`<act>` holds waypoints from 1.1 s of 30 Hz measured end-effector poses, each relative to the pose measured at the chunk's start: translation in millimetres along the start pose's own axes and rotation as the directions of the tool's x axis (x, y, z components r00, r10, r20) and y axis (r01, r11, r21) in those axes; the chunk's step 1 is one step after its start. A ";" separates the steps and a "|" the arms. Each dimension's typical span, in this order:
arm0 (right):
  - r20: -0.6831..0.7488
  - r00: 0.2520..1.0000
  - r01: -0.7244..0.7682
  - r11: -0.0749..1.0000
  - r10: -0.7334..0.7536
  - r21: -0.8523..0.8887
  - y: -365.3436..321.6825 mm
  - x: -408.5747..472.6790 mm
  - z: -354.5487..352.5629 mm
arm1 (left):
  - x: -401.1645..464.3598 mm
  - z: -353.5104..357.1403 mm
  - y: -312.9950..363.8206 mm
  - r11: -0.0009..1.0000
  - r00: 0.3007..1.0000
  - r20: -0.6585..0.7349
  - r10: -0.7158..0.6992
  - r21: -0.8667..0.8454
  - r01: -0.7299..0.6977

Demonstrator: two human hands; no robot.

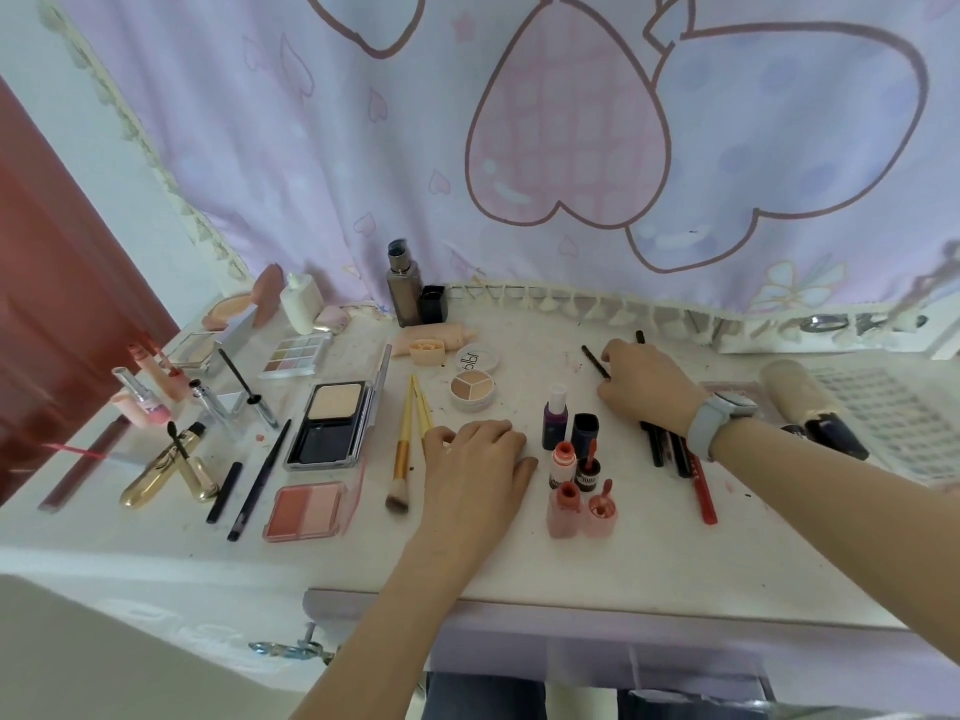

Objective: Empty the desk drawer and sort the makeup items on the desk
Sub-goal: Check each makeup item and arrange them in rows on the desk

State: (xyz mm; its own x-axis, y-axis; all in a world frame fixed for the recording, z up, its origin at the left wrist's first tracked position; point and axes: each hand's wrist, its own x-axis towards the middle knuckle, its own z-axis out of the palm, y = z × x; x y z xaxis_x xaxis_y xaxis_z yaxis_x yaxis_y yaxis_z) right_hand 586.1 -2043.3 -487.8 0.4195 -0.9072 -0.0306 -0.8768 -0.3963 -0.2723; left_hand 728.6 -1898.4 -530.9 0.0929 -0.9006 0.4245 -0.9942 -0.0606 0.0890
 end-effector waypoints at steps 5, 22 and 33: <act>-0.031 0.997 -0.053 0.924 0.070 0.378 -4.7 4.3 -21.2 | -0.7 -0.8 0.3 1.000 1.000 0.016 -0.003 0.026 0.002; -0.008 0.945 0.277 0.789 -0.327 0.549 -124.0 -44.2 -43.7 | -72.9 -23.1 -14.5 0.987 0.958 -0.259 -0.127 -0.133 0.095; 0.293 0.877 0.427 0.898 -0.382 -0.106 -153.5 -17.5 12.1 | -92.2 -13.4 -20.1 0.980 0.943 -0.309 -0.122 -0.188 0.065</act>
State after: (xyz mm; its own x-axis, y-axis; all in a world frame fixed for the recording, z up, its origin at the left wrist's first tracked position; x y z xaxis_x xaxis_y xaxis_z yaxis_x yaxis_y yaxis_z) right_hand 716.2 -1964.9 -457.1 0.7714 -0.6025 -0.2047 -0.6333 -0.7581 -0.1555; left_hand 740.8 -1808.4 -559.8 0.2258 -0.7087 0.6684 -0.9581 -0.0374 0.2839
